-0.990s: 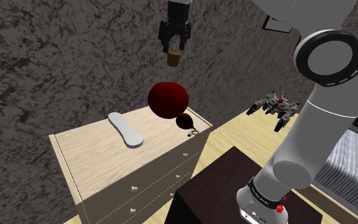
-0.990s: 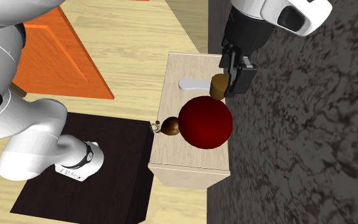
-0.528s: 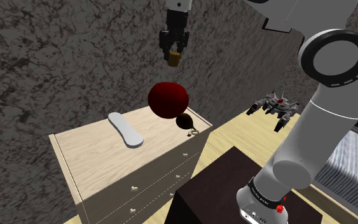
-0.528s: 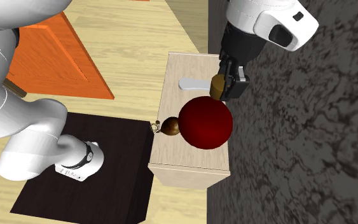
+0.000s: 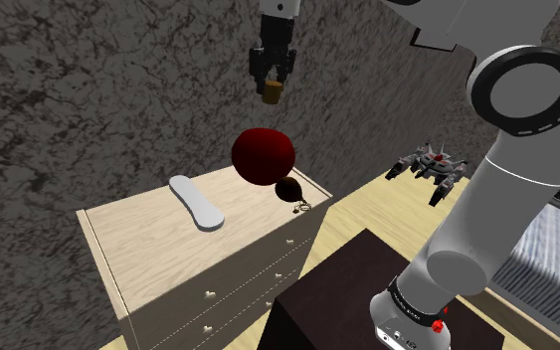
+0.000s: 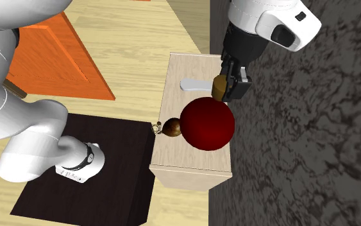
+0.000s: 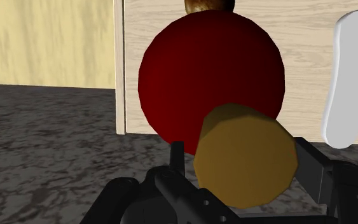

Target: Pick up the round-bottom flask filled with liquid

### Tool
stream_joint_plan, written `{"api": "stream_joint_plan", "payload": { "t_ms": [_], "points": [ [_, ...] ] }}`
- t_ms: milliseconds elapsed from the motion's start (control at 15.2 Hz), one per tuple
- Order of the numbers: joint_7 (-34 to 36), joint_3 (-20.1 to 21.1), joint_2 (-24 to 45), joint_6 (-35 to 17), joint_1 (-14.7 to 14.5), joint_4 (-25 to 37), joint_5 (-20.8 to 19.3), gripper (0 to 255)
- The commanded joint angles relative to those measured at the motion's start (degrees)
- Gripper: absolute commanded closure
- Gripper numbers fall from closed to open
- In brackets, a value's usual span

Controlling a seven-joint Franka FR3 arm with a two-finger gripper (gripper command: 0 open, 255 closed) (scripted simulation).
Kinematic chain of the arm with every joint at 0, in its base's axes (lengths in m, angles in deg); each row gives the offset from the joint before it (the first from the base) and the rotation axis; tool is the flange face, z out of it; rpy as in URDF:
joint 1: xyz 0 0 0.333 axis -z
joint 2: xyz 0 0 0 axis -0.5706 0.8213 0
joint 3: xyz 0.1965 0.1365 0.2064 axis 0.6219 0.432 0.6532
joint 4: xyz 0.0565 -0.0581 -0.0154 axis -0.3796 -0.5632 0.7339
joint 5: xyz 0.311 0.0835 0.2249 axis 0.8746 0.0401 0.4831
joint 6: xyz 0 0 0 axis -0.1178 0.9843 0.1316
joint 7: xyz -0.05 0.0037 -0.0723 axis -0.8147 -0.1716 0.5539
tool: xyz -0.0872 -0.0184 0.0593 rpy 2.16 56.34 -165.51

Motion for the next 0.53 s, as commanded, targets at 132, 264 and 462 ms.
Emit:
{"api": "stream_joint_plan", "payload": {
  "t_ms": [132,264,462],
  "points": [
    [0.1,0.1,1.2,2.7,-0.2,3.8,-0.2,255],
    [0.2,0.2,2.1,4.7,-0.3,6.6,-0.4,255],
    [0.3,0.3,3.7,7.8,-0.6,11.3,-0.8,255]
  ]
}}
